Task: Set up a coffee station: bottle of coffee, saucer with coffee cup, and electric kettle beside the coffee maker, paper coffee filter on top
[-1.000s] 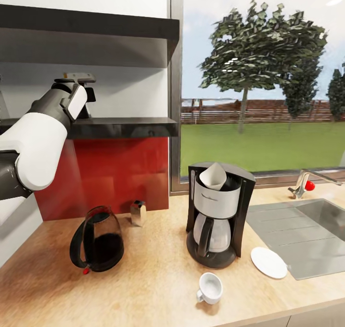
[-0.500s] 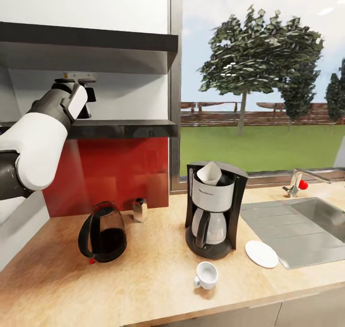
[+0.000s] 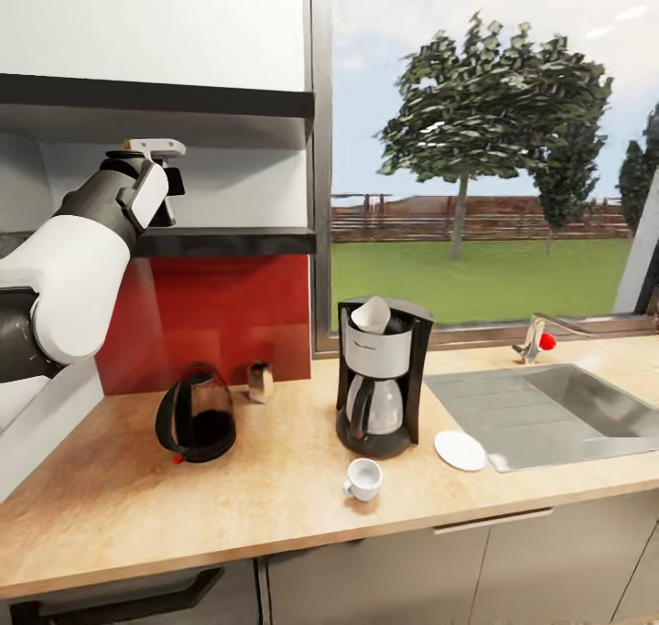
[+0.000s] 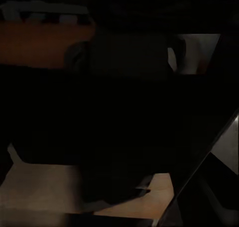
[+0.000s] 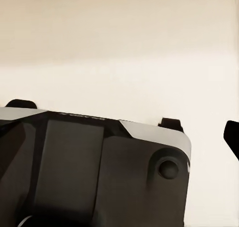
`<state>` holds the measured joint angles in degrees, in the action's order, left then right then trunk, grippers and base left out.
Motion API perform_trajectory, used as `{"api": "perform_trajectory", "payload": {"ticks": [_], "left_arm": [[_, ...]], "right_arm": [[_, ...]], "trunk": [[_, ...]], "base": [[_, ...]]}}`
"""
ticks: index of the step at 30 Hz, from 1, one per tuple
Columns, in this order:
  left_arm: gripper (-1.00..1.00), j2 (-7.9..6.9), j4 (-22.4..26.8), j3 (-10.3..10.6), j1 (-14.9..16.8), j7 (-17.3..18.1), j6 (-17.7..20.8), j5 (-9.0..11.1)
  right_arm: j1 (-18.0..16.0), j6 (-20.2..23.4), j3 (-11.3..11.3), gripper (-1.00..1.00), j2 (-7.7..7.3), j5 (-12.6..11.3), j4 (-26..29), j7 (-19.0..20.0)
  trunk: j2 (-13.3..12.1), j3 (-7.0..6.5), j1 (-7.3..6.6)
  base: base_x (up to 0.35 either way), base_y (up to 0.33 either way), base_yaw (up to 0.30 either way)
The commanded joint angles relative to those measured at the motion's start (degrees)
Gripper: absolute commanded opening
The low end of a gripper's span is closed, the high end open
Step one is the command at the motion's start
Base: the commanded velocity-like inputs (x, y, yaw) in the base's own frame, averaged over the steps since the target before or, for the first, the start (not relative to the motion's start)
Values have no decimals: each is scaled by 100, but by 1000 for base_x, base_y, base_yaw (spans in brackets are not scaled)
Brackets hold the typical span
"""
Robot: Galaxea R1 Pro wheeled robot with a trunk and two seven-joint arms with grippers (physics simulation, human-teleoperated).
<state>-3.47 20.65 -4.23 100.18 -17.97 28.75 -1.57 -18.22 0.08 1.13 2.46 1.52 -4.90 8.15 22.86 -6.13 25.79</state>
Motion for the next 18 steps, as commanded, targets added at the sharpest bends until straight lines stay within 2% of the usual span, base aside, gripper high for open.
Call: {"api": "perform_trajectory", "payload": {"ticks": [1,4,9,18], "left_arm": [[-100,4,9,-26,1,4,31,-28],[-100,4,9,-26,1,4,34,-28],[-100,4,9,-26,1,4,34,-28],[-100,6,9,-26,1,4,41,-22]], "right_arm": [[-6,1,10,100,0,15,-9,11],[-5,1,10,100,0,10,-11,11],[-6,1,10,100,0,11,-11,11],[-6,7,10,100,0,7,-4,11]], "trunk": [[6,3,-1],[6,3,-1],[6,3,-1],[6,3,-1]], "base": [[-274,-195,0],[-259,-187,-67],[-219,-152,-234],[-35,-21,-53]]}}
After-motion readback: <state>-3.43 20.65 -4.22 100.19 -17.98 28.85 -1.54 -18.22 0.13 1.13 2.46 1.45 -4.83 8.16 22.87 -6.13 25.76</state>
